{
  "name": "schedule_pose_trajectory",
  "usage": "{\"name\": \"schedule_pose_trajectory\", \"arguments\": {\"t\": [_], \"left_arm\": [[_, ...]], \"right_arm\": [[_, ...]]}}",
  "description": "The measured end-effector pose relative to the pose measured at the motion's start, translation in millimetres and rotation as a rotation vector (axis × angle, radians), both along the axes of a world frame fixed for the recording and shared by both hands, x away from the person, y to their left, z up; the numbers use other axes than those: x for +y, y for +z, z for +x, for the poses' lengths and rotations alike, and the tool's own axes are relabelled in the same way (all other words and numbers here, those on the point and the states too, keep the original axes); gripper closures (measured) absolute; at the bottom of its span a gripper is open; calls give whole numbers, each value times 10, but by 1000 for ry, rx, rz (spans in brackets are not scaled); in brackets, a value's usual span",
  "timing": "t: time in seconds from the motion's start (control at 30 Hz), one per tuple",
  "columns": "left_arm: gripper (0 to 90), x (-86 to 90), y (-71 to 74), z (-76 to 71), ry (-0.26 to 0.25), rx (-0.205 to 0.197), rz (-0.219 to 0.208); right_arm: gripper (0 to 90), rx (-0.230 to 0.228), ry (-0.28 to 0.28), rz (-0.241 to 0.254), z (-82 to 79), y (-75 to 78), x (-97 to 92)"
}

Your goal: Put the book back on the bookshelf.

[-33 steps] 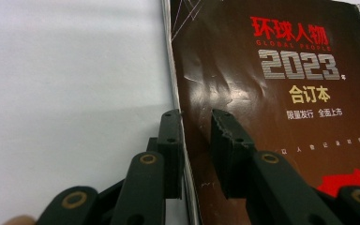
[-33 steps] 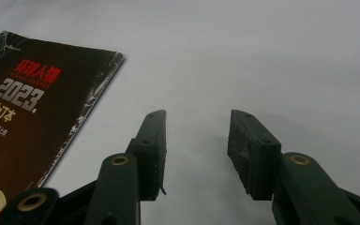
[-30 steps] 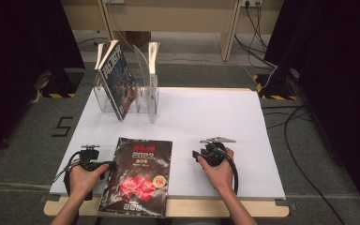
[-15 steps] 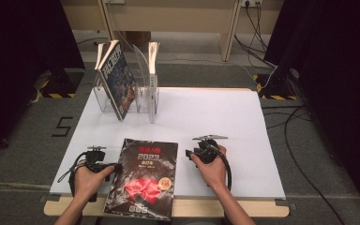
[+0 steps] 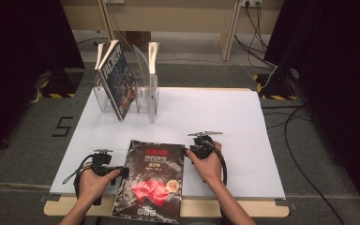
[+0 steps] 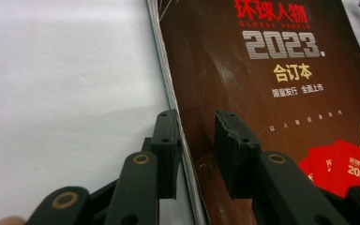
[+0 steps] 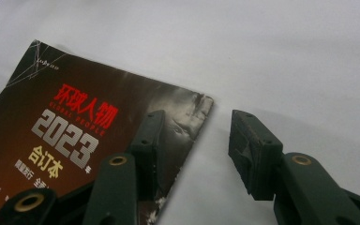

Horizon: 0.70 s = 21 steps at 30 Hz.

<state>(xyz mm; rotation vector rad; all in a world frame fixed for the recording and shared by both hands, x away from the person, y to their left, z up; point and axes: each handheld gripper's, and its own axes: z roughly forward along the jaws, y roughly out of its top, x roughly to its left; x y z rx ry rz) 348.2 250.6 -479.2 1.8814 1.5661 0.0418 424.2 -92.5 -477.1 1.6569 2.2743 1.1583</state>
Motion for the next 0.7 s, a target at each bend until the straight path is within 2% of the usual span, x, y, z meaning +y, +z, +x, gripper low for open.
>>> {"name": "schedule_pose_trajectory", "arguments": {"t": [0.2,0.47,0.63,0.7], "left_arm": [[686,-33,-5,-20,-22,1,-12],[672,-47,-16,-36,-45,4,-42],[674,-63,-11,-45,-57,-4,-22],[675,-73,-9,-47,-59,-8,-15]], "right_arm": [[559,38,-19,3,73,-33,-19],[541,71,-17,15,174,-24,17],[535,70,-23,8,182,-23,69],[539,79,-26,23,191,-29,47]]}}
